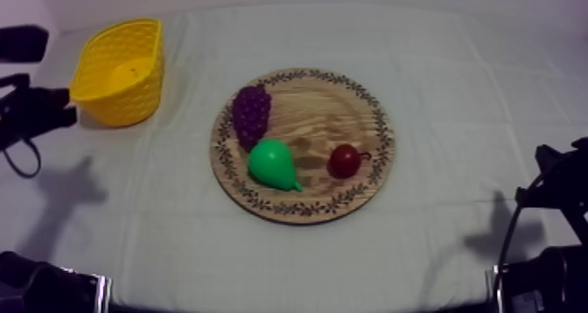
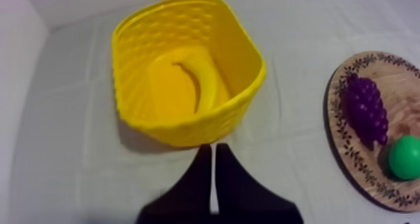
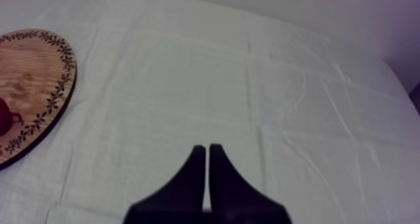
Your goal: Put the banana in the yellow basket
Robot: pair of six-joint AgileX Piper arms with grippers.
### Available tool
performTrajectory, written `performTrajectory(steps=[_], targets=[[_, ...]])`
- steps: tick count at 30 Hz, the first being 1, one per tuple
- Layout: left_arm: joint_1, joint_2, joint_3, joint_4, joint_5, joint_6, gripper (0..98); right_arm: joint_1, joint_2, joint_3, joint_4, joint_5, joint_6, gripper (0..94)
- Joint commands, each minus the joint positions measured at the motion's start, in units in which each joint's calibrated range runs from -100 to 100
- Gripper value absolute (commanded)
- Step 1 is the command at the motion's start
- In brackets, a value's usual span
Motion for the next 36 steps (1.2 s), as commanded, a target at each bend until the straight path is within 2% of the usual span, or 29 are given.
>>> performTrajectory(steps=[1, 14, 27, 31, 36], targets=[[-1.2, -10.9, 5.0, 1.45, -0.1, -2.8, 0.6, 0.0, 0.0, 0.0, 0.0, 0.0, 0.0, 0.3], [-3.6, -33.6, 19.6, 2.31, 1.2, -3.3, 0.2, 0.0, 0.0, 0.0, 0.0, 0.0, 0.0, 0.3], [-2.6, -44.3, 28.0, 1.00, 2.2, -2.5, 0.2, 0.0, 0.0, 0.0, 0.0, 0.0, 0.0, 0.3], [-1.7, -46.9, 28.9, -0.24, 4.6, -1.6, 0.2, 0.0, 0.0, 0.0, 0.0, 0.0, 0.0, 0.3], [-0.9, -48.8, 28.5, -0.70, 7.6, -0.3, 0.2, 0.0, 0.0, 0.0, 0.0, 0.0, 0.0, 0.3]])
